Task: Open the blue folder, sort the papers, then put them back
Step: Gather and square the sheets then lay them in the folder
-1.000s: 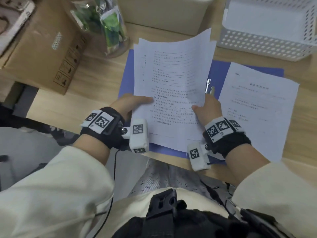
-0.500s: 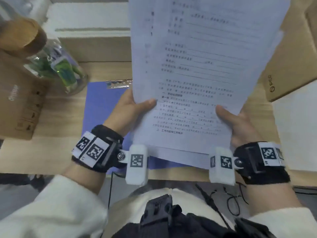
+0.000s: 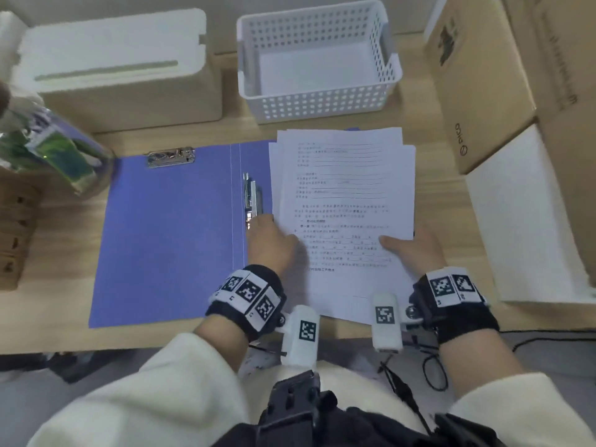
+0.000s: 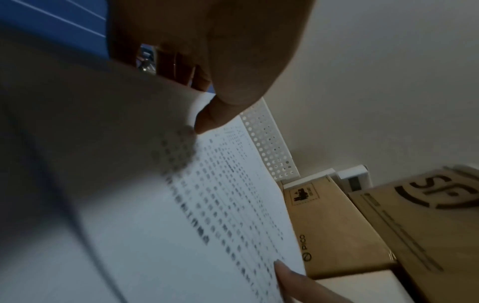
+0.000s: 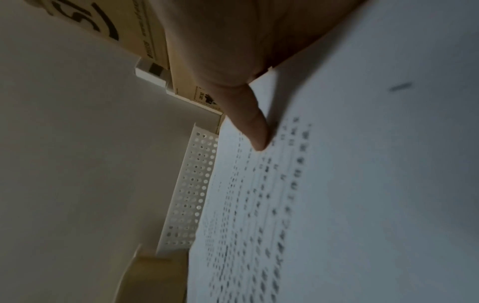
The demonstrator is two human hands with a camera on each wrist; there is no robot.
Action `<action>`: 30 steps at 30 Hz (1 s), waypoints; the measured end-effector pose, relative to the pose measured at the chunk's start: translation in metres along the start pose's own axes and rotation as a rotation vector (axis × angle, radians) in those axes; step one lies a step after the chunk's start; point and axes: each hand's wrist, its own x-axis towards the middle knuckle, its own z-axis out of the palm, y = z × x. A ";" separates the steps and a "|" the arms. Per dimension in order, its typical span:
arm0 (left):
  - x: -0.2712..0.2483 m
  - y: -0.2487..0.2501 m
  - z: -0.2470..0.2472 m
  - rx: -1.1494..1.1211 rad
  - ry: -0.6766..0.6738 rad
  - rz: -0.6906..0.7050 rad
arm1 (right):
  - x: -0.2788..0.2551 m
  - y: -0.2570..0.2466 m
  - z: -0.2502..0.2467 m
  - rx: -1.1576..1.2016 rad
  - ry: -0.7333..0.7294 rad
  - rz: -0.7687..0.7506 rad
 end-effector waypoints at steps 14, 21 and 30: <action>0.000 0.017 -0.041 -0.432 -0.304 0.008 | -0.003 -0.019 -0.006 0.434 0.005 -0.081; -0.015 0.056 -0.108 -0.648 -0.254 0.408 | -0.038 -0.093 -0.013 0.620 -0.132 -0.633; -0.012 0.050 -0.109 -0.553 -0.275 0.500 | -0.038 -0.093 -0.005 0.447 -0.157 -0.654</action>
